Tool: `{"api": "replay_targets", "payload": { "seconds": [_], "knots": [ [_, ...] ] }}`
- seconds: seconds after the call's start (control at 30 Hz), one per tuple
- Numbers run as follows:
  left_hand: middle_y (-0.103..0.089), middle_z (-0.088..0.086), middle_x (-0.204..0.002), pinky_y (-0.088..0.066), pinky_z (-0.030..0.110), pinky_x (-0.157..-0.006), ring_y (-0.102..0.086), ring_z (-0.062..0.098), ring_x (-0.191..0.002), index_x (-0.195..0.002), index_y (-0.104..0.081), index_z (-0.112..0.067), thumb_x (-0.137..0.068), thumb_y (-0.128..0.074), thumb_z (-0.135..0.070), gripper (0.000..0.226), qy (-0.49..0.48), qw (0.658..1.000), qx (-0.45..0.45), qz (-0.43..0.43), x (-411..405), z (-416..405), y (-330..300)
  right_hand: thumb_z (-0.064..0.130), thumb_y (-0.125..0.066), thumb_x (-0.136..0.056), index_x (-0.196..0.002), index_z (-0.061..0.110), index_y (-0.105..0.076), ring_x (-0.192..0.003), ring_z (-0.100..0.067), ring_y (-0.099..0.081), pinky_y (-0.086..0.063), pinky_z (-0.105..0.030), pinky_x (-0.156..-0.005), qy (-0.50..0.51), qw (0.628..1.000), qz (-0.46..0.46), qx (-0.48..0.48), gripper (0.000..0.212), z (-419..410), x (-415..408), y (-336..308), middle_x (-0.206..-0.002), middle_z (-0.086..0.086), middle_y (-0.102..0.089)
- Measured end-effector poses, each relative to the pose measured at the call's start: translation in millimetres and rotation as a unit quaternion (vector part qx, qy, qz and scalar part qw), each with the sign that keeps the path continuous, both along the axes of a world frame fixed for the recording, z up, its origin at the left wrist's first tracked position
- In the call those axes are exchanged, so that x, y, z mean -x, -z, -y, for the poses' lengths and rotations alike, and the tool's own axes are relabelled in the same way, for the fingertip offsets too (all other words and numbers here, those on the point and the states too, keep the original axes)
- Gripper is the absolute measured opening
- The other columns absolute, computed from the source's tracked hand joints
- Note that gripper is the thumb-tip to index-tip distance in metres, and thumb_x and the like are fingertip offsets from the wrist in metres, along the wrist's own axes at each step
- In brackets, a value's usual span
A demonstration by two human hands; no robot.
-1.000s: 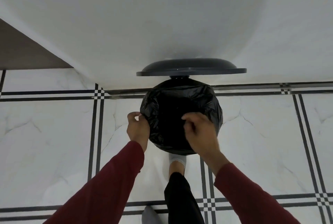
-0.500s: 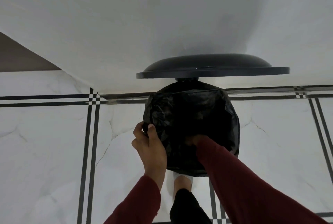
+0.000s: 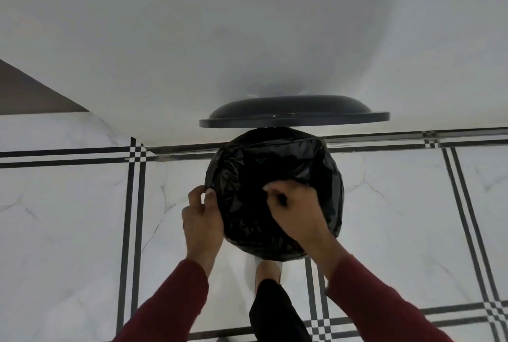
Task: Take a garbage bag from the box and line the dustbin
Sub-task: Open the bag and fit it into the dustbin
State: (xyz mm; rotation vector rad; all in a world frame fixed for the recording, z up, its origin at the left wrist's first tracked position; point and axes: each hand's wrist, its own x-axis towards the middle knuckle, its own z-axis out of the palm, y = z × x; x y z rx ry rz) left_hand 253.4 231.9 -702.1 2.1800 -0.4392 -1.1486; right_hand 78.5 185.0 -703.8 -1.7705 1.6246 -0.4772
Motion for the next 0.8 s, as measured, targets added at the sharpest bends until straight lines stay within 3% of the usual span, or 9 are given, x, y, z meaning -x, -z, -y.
{"api": "replay_targets", "payload": {
  "seconds": [0.1, 0.17, 0.23, 0.33, 0.43, 0.53, 0.63, 0.7, 0.8],
  "knots": [
    [-0.038, 0.01, -0.131, -0.044, 0.035, -0.082, -0.062, 0.026, -0.092, -0.132, -0.047, -0.027, -0.103, -0.047, -0.045, 0.034, 0.003, 0.999, -0.009, 0.042, -6, 6, -16, 0.013, -0.069, -0.085, -0.112, 0.021, -0.073, -0.102, -0.016, -0.063, -0.039, -0.011, -0.085, 0.111, 0.985, -0.041, 0.127, 0.029, 6, 39, -45, -0.109, 0.002, -0.071],
    [-0.035, 0.013, -0.137, -0.044, 0.035, -0.085, -0.06, 0.026, -0.096, -0.139, -0.045, -0.024, -0.103, -0.049, -0.042, 0.041, 0.029, 0.997, 0.003, 0.074, -5, 14, -27, 0.027, -0.069, -0.089, -0.133, 0.021, -0.06, -0.121, -0.026, -0.056, -0.044, -0.028, -0.094, 0.152, 0.981, -0.103, 0.056, 0.046, 26, 64, -44, -0.132, -0.004, -0.061],
    [-0.041, 0.013, -0.139, -0.041, 0.033, -0.087, -0.056, 0.025, -0.103, -0.143, -0.047, -0.022, -0.104, -0.049, -0.041, 0.043, 0.068, 0.992, 0.023, 0.108, -6, 29, -26, 0.047, -0.064, -0.092, -0.146, 0.023, -0.049, -0.132, -0.029, -0.052, -0.044, -0.039, -0.106, 0.173, 0.973, -0.098, -0.115, 0.061, 52, 79, -29, -0.144, -0.006, -0.055],
    [-0.062, 0.013, -0.13, -0.043, 0.034, -0.096, -0.059, 0.031, -0.119, -0.138, -0.06, -0.02, -0.105, -0.047, -0.042, 0.041, 0.139, 0.983, 0.01, 0.122, -7, 55, -12, 0.061, -0.059, -0.089, -0.123, 0.026, -0.069, -0.115, -0.023, -0.066, -0.052, -0.037, -0.1, 0.235, 0.921, 0.054, -0.306, 0.05, 82, 87, -8, -0.124, -0.002, -0.071],
    [-0.073, 0.01, -0.121, -0.045, 0.034, -0.104, -0.062, 0.032, -0.12, -0.126, -0.071, -0.02, -0.103, -0.053, -0.037, 0.034, 0.113, 0.99, -0.021, 0.076, -12, 75, 0, 0.038, -0.064, -0.094, -0.098, 0.013, -0.074, -0.084, -0.018, -0.068, -0.053, -0.029, -0.073, 0.289, 0.873, 0.201, -0.338, 0.027, 98, 91, 3, -0.093, -0.001, -0.074],
    [-0.077, 0.004, -0.105, -0.055, 0.038, -0.099, -0.07, 0.026, -0.106, -0.104, -0.078, -0.021, -0.099, -0.058, -0.033, 0.024, 0.077, 0.997, -0.014, -0.001, -27, 84, 11, 0.021, -0.063, -0.093, -0.098, 0.009, -0.073, -0.073, -0.019, -0.066, -0.054, -0.031, -0.072, 0.329, 0.827, 0.275, -0.363, 0.016, 106, 96, 11, -0.085, -0.005, -0.071],
    [-0.073, 0.005, -0.091, -0.055, 0.037, -0.077, -0.066, 0.026, -0.088, -0.094, -0.075, -0.013, -0.094, -0.057, -0.022, 0.021, 0.075, 0.993, -0.021, -0.091, -39, 91, 20, 0.019, -0.057, -0.094, -0.098, 0.005, -0.071, -0.065, -0.021, -0.069, -0.057, -0.029, -0.065, 0.314, 0.804, 0.316, -0.395, 0.019, 110, 98, 16, -0.079, -0.008, -0.07],
    [-0.064, 0.008, -0.086, -0.048, 0.033, -0.068, -0.059, 0.025, -0.079, -0.098, -0.067, -0.013, -0.094, -0.054, -0.012, 0.014, 0.067, 0.989, -0.02, -0.128, -39, 96, 16, 0.032, -0.06, -0.095, -0.095, 0.009, -0.07, -0.069, -0.021, -0.07, -0.057, -0.028, -0.068, 0.28, 0.806, 0.329, -0.406, 0.025, 115, 98, 18, -0.079, -0.006, -0.071],
    [-0.059, 0.003, -0.088, -0.047, 0.032, -0.066, -0.055, 0.019, -0.074, -0.109, -0.052, -0.024, -0.098, -0.047, -0.009, 0.019, 0.06, 0.989, -0.01, -0.134, -35, 102, 13, 0.048, -0.071, -0.085, -0.098, 0.008, -0.075, -0.085, -0.025, -0.075, -0.057, -0.034, -0.085, 0.233, 0.851, 0.291, -0.371, 0.042, 125, 91, 17, -0.09, -0.008, -0.078]
  ]
}}
